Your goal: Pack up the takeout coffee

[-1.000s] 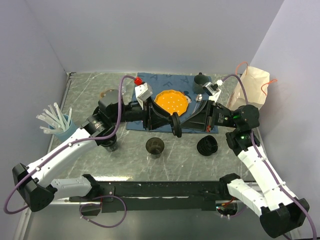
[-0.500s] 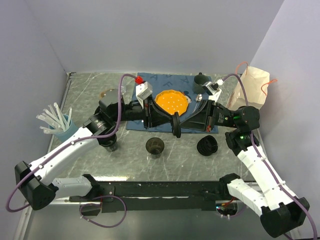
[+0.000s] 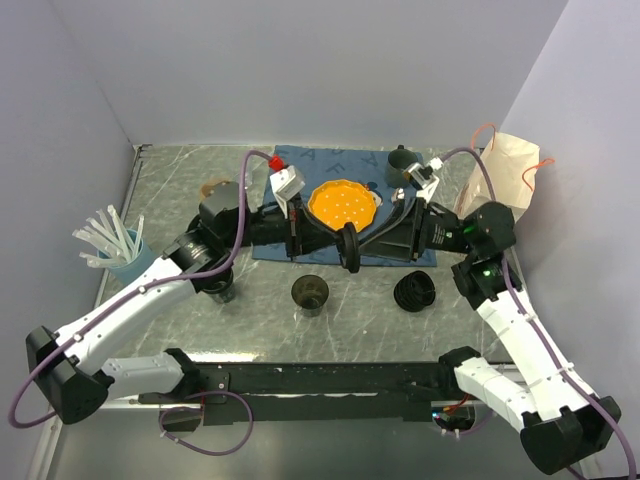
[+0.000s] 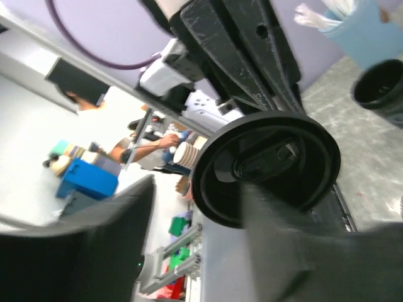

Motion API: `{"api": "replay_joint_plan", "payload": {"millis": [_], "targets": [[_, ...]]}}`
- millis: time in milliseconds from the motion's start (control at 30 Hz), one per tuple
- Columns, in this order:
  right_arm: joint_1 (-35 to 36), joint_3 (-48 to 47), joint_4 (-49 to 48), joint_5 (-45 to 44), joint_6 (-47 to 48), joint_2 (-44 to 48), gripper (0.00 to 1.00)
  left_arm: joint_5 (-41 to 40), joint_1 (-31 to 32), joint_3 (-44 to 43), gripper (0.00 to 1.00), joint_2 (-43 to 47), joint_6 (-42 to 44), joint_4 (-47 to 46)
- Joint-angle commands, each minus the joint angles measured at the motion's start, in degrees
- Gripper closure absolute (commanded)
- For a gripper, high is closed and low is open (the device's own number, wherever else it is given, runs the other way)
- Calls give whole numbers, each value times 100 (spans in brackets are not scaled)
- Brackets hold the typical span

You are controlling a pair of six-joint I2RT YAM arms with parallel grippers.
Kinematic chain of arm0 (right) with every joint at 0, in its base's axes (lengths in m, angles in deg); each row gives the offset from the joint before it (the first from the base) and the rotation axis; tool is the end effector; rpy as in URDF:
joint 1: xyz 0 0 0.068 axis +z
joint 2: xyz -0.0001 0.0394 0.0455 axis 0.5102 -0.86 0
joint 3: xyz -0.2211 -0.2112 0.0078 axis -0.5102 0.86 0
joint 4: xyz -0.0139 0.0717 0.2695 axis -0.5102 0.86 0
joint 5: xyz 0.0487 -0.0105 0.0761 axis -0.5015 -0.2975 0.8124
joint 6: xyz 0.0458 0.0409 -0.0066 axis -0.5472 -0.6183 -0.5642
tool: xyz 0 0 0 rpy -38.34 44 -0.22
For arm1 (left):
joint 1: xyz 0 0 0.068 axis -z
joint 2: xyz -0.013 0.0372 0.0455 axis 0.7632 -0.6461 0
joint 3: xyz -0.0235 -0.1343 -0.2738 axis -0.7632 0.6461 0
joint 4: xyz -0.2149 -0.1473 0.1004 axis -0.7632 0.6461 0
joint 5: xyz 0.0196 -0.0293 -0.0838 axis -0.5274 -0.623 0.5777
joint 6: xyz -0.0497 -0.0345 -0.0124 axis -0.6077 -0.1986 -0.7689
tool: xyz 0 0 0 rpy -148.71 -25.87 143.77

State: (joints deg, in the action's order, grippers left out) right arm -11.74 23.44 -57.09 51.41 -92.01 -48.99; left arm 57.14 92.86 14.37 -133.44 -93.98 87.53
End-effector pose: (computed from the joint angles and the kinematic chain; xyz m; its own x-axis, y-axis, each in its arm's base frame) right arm 0.1583 0.0993 0.4336 -0.7683 0.1387 -0.6249 -0.6369 -0.0686 0.7679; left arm 0.1845 -0.2115 0.4348 -0.3715 -0.0529 -0.9269 0.9141 0.1539 -0.3751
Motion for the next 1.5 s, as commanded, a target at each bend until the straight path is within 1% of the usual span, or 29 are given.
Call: {"api": "replay_joint_plan", "payload": {"millis": [0, 33, 67, 100, 133, 200, 233, 267, 300, 333, 367, 400, 433, 467, 533, 567, 667, 800, 967, 1100, 1233, 1467], "targets": [[-179, -789, 2048, -502, 1391, 99, 19, -1096, 22, -11, 99, 438, -23, 1112], [-206, -964, 2471, -609, 1549, 126, 0, -1317, 22, -54, 99, 508, -111, 1377], [-224, -1035, 2745, -740, 1899, 143, 0, -1528, 22, -203, 99, 517, -303, 1641], [-224, -1132, 3461, -933, 2102, 161, 0, -1757, 22, -300, 99, 517, -435, 2296], [-224, -1342, 3816, -1344, 2296, 170, 0, -2124, 22, -397, 99, 474, -550, 2607], [-224, -1527, 4563, -1873, 2797, 161, 0, -2478, 22, -739, 99, 360, -892, 3328], [-224, -1755, 5298, -2415, 2964, 92, 0, -2723, 22, -862, 99, 185, -1024, 4053], [-224, -1861, 5679, -2673, 3305, 56, 0, -2795, 22, -1116, 99, 88, -1191, 4383], [-224, -1941, 5944, -2884, 3448, 3, 0, -2839, 22, -1240, 99, -18, -1262, 4690], [-224, -2037, 6312, -3104, 3571, -14, 0, -3101, 22, -1346, 99, -245, -1402, 5381], [-233, -2082, 6446, -3402, 3816, -23, 0, -3173, 22, -1538, 99, -360, -1699, 5649], [-233, -2195, 6561, -3544, 3923, -67, 0, -3217, 30, -1636, 99, -483, -1789, 5921], [-224, -2283, 6736, -3667, 4011, -111, 0, -3357, 57, -1715, 99, -737, -2051, 6350], [-233, -2389, 7069, -3930, 4177, -164, 0, -3593, 126, -1916, 99, -861, -2176, 6581], [-224, -2574, 7308, -4055, 4310, -269, 0, -3736, 232, -2102, 99, -1168, -2491, 6802], [-224, -2574, 7396, -4107, 4380, -278, 0, -4015, 354, -2242, 99, -1266, -2572, 6951], [-224, -2486, 7467, -4275, 4442, -208, 0, -4158, 496, -2401, 99, -1661, -2853, 7162], [-224, -2399, 7537, -4283, 4635, -138, 0, -4088, 742, -2384, 99, -2013, -3152, 7050], [-180, -2399, 7634, -4442, 4723, -94, 0, -4132, 778, -2199, 99, -2356, -3486, 6926], [-101, -2372, 7687, -4486, 4741, -41, 0, -4316, 778, -2348, 99, -2663, -3504, 6970], [-31, -2381, 7766, -4600, 4838, 20, 0, -4510, 778, -2603, 99, -3032, -3434, 7277], [22, -2469, 7837, -4793, 4926, 64, 0, -4633, 778, -2542, 99, -3051, -3495, 7330]]}}
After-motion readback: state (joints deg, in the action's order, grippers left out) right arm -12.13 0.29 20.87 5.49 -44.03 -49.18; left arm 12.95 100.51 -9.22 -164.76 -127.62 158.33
